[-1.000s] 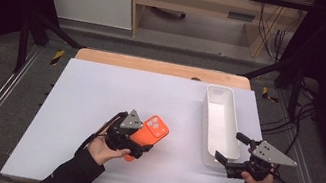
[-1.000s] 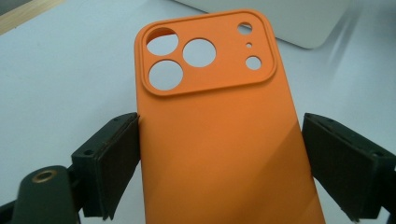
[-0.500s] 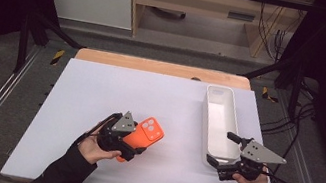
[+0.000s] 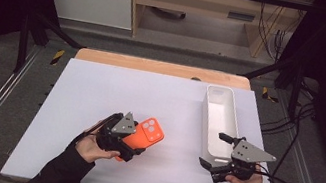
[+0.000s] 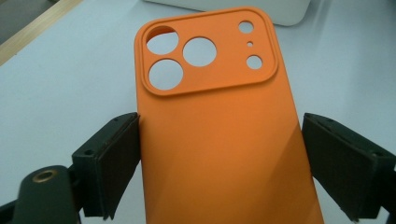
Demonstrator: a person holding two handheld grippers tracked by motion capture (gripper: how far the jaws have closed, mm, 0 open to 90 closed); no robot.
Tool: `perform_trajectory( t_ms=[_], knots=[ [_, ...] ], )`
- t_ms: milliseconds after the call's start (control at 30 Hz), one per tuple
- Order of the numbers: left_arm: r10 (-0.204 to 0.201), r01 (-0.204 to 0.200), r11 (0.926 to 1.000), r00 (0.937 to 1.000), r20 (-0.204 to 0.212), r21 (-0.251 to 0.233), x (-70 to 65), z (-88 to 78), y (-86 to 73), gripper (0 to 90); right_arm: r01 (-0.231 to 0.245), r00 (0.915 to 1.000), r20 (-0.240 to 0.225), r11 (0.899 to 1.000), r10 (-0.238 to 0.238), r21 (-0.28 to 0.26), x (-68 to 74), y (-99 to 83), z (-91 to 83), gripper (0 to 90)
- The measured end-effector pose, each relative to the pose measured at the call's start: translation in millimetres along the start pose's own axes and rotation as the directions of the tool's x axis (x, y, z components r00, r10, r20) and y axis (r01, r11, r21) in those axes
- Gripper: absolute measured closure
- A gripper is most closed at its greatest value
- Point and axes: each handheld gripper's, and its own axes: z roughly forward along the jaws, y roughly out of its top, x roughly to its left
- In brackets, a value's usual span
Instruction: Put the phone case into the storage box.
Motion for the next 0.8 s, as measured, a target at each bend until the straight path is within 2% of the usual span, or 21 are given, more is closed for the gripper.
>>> perform_trajectory(
  t_ms=[433,567,800],
  knots=[
    [0.058,-0.059,0.9977,0.9981,0.021,0.034,-0.9,3.4,0.4,13.1,0.056,0.9982,-0.022,0.998,-0.055,0.023,13.0,10.5,10.2,0.4],
    [0.086,-0.087,0.9952,0.9959,0.029,0.044,-2.3,4.4,2.9,13.1,0.096,0.9947,-0.042,0.994,-0.094,0.057,18.3,12.1,15.7,0.5],
    [0.133,-0.135,0.9893,0.9903,0.041,0.055,-5.7,5.1,9.8,13.1,0.136,0.9884,-0.08,0.987,-0.129,0.086,26.8,16.7,24.4,0.6]
  ],
)
